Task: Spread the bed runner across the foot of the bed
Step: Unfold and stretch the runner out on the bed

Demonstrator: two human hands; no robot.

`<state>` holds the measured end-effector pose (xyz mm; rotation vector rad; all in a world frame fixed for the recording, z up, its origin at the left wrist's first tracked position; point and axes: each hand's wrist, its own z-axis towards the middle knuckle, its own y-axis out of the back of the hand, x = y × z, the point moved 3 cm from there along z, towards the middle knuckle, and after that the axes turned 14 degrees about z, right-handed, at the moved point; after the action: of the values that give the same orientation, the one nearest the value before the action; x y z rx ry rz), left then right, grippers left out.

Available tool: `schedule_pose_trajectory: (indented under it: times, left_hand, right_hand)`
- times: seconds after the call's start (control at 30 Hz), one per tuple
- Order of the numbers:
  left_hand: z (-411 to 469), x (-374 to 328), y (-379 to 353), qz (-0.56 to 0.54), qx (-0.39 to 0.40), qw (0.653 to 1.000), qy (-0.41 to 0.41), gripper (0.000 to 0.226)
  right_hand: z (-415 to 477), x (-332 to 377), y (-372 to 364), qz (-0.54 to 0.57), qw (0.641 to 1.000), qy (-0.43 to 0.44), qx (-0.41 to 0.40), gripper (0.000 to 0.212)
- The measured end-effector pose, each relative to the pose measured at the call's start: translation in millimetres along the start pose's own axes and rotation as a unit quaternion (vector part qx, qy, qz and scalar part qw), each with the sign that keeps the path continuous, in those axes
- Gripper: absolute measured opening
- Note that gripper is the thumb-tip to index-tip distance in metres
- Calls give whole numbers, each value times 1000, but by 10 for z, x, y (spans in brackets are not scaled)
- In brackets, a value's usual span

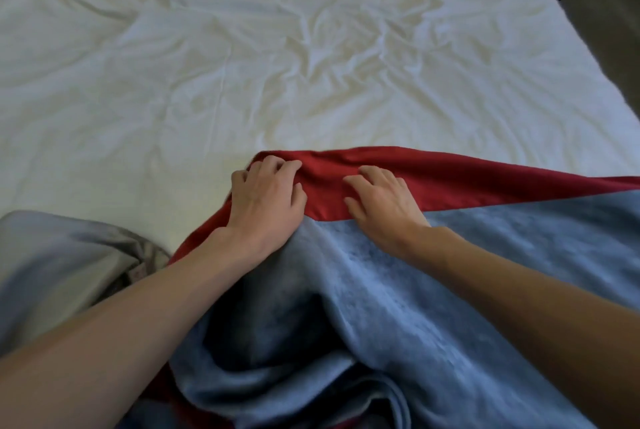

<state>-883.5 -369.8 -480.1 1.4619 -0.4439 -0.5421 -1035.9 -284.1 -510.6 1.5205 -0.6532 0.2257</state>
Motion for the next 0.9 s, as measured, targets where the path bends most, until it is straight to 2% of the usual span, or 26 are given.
schedule_pose_trajectory:
  times: [0.27,0.4,0.5,0.63,0.8,0.9]
  left_hand:
    - [-919,-480,371,0,-66,998,9,42]
    - [-1479,-748,496,18,-97,995,6,44]
    - [-1850,-863,442,41,-77,996,2,49]
    - [-2281,-830,294,70,-5,997,25,62]
    - [-2687,-587,244,110,7,994,-7,76]
    - [-2862,-336,230,120,28,992,10,78]
  right_hand:
    - [-1167,-96,214,8,1000,22,8,43]
    - [-1822,-4,287,12,998,60,20,41]
    - [-2230,87,269,18,996,77,29,40]
    - [-2620,222,137,11,995,92,21,42]
    - [-2851,492,-47,-31,993,112,-3,55]
    - [-2922,772,-196,-38,989,142,9,57]
